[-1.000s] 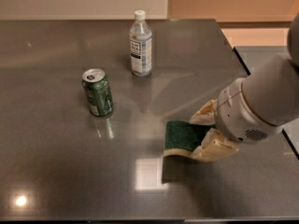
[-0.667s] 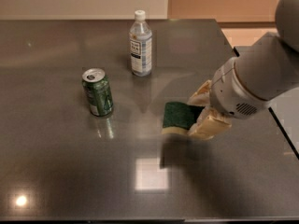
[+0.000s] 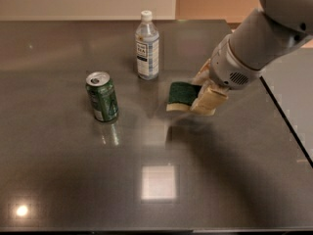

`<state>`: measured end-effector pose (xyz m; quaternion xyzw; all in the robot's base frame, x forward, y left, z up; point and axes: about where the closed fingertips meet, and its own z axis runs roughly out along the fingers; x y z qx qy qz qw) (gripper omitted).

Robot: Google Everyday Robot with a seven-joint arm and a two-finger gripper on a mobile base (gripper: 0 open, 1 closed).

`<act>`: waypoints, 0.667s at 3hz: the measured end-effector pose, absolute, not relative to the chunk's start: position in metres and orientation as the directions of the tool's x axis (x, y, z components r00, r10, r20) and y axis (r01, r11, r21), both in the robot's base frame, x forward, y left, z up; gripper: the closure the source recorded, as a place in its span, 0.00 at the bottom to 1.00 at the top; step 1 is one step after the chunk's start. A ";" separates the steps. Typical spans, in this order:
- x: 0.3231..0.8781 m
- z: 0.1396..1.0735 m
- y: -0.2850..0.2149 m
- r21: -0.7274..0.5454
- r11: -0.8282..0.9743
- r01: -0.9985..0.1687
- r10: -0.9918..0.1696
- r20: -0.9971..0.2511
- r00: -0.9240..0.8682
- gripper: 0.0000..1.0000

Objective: Move sponge near blue plastic bottle

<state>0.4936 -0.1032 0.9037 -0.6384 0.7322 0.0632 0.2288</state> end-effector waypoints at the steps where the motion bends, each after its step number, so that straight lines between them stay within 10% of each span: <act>1: 0.526 0.900 -0.099 -0.189 0.176 -0.966 -0.906 -0.416 -0.084 1.00; 2: 0.553 0.890 -0.094 -0.176 0.175 -0.969 -0.910 -0.404 -0.091 1.00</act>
Offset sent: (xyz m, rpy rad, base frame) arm 0.0936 0.0151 -0.0261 -0.0228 0.0462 -0.0028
